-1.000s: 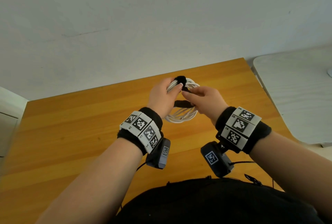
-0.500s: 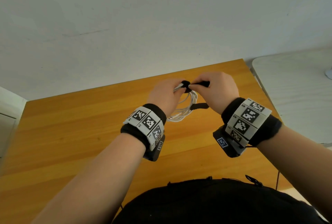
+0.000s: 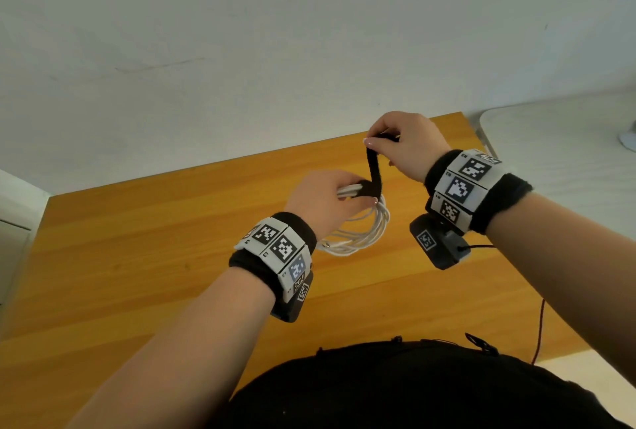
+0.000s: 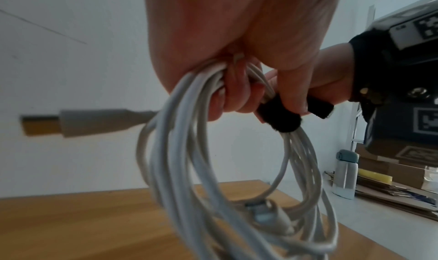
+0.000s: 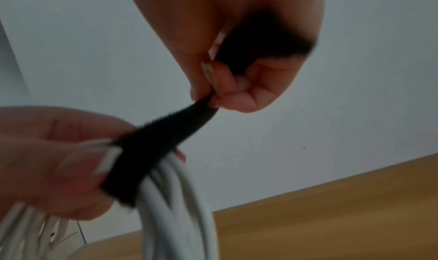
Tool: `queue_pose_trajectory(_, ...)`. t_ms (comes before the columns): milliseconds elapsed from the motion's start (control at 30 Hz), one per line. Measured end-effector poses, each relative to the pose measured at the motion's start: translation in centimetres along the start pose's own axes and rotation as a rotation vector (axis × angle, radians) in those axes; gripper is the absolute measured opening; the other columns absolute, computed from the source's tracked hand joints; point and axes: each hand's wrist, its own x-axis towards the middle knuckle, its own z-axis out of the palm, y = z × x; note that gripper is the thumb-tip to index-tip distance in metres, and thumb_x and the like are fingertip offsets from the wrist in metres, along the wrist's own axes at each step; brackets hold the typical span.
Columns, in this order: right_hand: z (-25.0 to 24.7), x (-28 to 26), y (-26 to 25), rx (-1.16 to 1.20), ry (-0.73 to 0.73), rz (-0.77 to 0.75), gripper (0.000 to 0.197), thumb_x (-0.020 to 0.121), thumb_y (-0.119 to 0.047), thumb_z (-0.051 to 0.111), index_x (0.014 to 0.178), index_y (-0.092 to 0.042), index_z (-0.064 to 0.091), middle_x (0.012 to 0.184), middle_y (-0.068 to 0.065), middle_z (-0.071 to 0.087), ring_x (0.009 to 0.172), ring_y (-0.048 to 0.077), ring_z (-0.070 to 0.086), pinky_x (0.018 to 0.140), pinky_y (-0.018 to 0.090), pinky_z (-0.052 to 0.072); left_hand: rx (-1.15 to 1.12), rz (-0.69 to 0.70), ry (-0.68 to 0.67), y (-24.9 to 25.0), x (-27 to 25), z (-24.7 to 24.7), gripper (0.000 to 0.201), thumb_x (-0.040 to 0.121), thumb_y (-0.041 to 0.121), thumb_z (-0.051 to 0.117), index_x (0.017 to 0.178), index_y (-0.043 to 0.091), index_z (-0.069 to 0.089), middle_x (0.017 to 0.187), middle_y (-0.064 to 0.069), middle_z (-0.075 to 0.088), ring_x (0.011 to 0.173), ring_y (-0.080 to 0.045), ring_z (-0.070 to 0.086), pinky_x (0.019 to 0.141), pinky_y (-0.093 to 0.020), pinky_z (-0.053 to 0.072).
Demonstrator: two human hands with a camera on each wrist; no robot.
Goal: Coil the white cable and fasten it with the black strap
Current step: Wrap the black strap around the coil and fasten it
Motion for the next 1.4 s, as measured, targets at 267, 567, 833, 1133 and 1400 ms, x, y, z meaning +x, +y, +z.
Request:
queue_pose_trajectory(267, 1.7, -0.3, 1.2, 0.175, -0.153, 0.2, 0.019, 0.08, -0.029, 0.071, 0.085, -0.011, 0.066, 0.079, 0.005, 0.067, 0.072, 0.016, 0.062, 0.066, 0.023, 0.053, -0.12, 0.09, 0.138, 0.7, 0.0, -0.4, 0.042, 0.071, 0.035, 0.079, 0.103, 0.029, 0.054, 0.065, 0.011, 0.048, 0.058, -0.004, 0.046, 0.054, -0.016, 0.035)
queue_pose_trajectory(567, 1.5, -0.7, 2.3, 0.103, -0.073, 0.29, 0.023, 0.087, -0.028, 0.06, 0.1, -0.009, 0.064, 0.092, 0.003, 0.063, 0.085, 0.019, 0.059, 0.063, 0.024, 0.044, -0.196, 0.115, 0.135, 0.6, 0.2, -0.5, 0.031, 0.082, 0.026, 0.07, 0.112, 0.02, 0.066, 0.094, 0.007, 0.065, 0.085, -0.009, 0.059, 0.071, -0.016, 0.044)
queue_pose_trajectory(833, 1.6, -3.0, 0.9, 0.272, 0.132, 0.225, 0.021, 0.091, -0.028, 0.053, 0.085, -0.009, 0.061, 0.07, -0.004, 0.067, 0.063, 0.014, 0.059, 0.065, 0.031, 0.05, -0.289, -0.09, 0.271, -0.8, 1.6, -0.8, 0.026, 0.087, 0.025, 0.063, 0.111, 0.018, 0.058, 0.088, 0.005, 0.059, 0.077, -0.011, 0.055, 0.062, -0.015, 0.041)
queue_pose_trajectory(1133, 4.2, -5.0, 0.1, 0.263, -0.177, 0.148, 0.035, 0.085, -0.022, 0.065, 0.118, -0.015, 0.059, 0.114, -0.004, 0.065, 0.069, 0.006, 0.063, 0.059, 0.013, 0.047, -0.342, -0.16, 0.298, -1.4, 2.0, -0.7, 0.031, 0.087, 0.026, 0.063, 0.116, 0.016, 0.055, 0.082, 0.005, 0.055, 0.06, -0.007, 0.048, 0.054, -0.02, 0.039)
queue_pose_trajectory(1400, 4.1, -5.1, -0.3, 0.491, -0.148, 0.214, 0.007, 0.091, -0.014, 0.055, 0.092, -0.007, 0.054, 0.075, -0.001, 0.065, 0.066, 0.009, 0.06, 0.061, 0.017, 0.047, -0.462, -0.231, 0.297, -1.6, 1.7, -1.0, 0.034, 0.088, 0.026, 0.061, 0.12, 0.016, 0.053, 0.081, -0.001, 0.056, 0.077, -0.033, 0.051, 0.069, -0.037, 0.041)
